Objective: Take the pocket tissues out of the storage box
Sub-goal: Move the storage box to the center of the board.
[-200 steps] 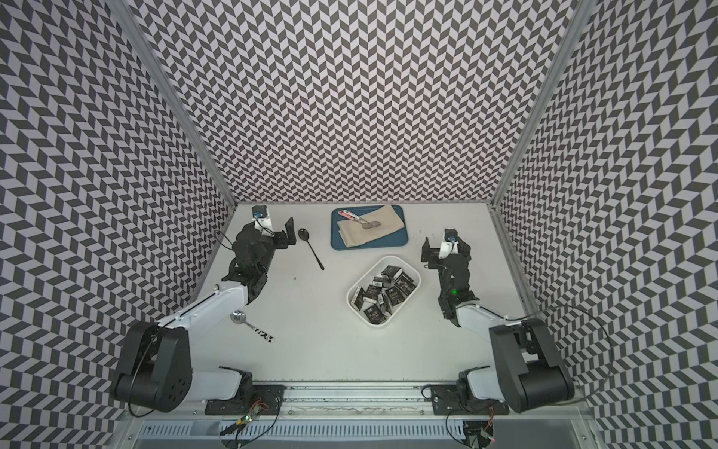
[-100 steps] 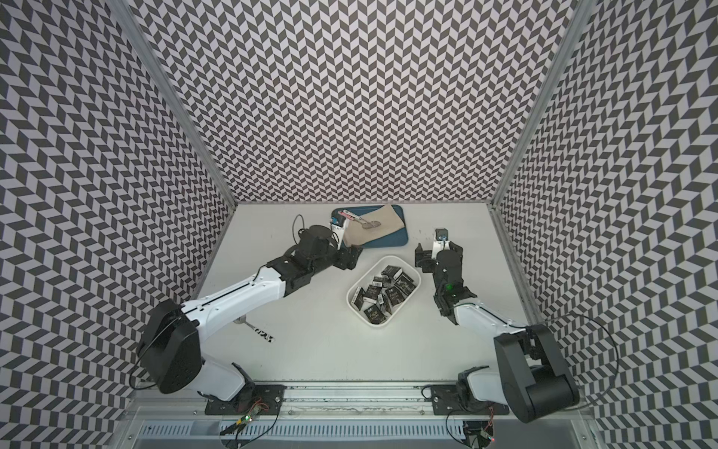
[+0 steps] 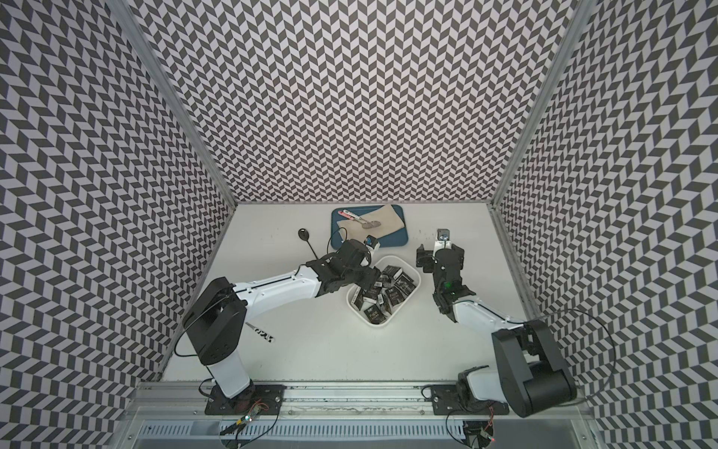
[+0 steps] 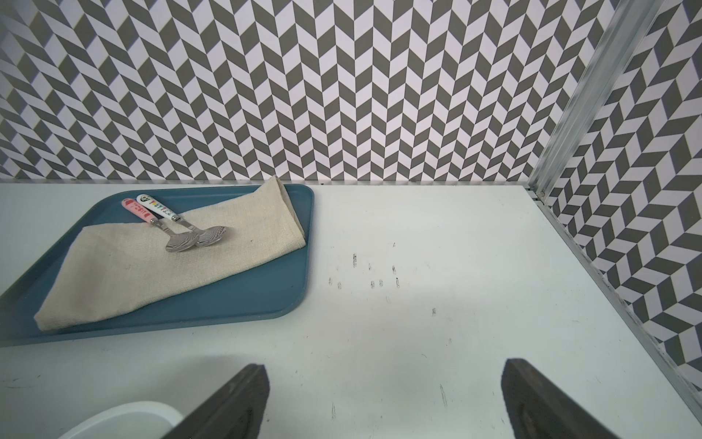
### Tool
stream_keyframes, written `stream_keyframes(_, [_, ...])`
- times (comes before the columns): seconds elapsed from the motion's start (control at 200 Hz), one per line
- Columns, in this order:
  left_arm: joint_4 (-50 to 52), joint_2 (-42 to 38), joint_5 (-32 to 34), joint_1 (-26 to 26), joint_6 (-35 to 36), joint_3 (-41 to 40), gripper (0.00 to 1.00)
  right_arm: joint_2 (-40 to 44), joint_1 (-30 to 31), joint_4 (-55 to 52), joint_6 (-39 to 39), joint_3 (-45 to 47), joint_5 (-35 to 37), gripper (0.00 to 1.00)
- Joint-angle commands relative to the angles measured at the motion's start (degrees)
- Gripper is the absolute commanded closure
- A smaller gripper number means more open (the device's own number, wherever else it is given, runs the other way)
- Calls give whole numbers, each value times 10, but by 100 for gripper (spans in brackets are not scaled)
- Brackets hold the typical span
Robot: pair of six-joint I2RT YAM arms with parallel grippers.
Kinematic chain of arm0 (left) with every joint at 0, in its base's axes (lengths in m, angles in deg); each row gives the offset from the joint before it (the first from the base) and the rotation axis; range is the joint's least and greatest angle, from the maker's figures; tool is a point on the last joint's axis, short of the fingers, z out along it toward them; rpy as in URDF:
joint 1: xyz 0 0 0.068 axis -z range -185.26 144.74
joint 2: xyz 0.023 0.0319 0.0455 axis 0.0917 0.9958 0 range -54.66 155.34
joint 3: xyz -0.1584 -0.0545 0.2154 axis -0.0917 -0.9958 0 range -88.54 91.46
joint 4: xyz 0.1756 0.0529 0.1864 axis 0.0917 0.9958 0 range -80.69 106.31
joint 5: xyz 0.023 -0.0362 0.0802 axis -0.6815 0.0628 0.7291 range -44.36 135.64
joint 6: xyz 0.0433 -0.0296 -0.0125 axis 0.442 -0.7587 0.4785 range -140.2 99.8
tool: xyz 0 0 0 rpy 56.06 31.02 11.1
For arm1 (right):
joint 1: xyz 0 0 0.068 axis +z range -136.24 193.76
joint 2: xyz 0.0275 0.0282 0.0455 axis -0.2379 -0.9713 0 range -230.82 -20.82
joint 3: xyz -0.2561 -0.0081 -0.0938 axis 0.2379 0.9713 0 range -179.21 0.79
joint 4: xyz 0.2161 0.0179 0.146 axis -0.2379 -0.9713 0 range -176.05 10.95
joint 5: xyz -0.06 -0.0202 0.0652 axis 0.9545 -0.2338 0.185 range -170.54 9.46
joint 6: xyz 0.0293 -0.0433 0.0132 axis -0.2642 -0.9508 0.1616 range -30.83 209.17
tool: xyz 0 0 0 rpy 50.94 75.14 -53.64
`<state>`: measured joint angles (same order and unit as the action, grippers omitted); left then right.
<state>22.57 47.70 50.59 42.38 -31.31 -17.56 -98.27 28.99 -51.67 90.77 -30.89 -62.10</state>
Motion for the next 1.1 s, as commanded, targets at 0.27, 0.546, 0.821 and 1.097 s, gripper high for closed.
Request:
stream_keyframes(0.27, [17, 56, 49, -1, 3, 46, 44, -15, 2, 20, 9, -16, 1, 1])
stream_keyframes(0.546, [13, 78, 49, -12, 3, 50, 56, -17, 2, 21, 10, -18, -5, 1])
stream_keyframes(0.821, [0, 67, 60, -20, -3, 29, 72, -29, 2, 5, 5, -31, -32, 1])
stream_keyframes(1.097, [-7, 42, 68, -25, -23, -3, 83, -19, 13, -38, -14, -52, -81, 1])
